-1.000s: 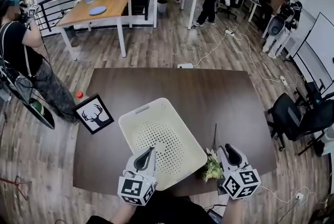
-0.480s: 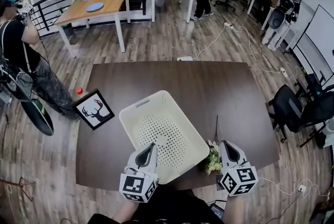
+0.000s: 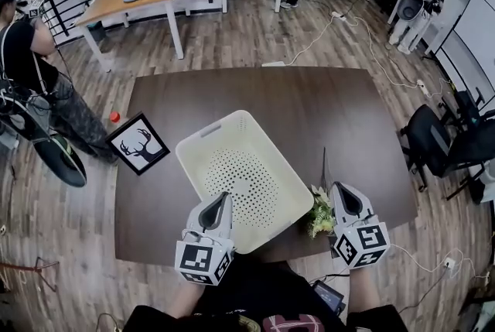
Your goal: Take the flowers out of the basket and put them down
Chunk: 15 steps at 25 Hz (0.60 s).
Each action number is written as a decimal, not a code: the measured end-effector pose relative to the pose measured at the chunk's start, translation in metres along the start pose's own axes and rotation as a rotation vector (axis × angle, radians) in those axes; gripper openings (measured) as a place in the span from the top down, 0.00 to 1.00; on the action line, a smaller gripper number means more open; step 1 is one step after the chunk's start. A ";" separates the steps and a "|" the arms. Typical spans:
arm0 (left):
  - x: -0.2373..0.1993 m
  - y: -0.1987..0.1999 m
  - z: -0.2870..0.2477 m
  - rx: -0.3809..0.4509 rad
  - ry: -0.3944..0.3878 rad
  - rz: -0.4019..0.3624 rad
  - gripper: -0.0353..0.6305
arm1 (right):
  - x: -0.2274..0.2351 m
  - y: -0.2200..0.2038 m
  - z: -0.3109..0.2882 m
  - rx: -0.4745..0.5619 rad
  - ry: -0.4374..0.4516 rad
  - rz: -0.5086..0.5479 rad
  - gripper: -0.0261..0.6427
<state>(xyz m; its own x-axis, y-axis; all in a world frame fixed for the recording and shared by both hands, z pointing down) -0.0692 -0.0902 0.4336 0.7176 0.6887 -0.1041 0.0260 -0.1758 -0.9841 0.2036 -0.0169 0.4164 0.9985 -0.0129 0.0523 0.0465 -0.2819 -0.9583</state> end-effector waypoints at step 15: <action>-0.001 0.010 -0.004 0.019 0.019 -0.015 0.94 | -0.005 0.010 -0.008 0.045 -0.039 -0.007 0.95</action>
<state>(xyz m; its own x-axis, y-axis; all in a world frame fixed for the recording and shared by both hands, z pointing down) -0.0672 -0.0957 0.4250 0.7300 0.6779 -0.0868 0.0235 -0.1518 -0.9881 0.1987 -0.0272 0.4091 0.9984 0.0270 0.0490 0.0540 -0.2382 -0.9697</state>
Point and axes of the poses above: the fingertips, and each gripper's own axes: z backward along the fingers, x to its right, y out of its top, the point moved 5 cm from there along z, backward along the fingers, and after that the axes turned 2 degrees about -z, right-handed, at the moved point
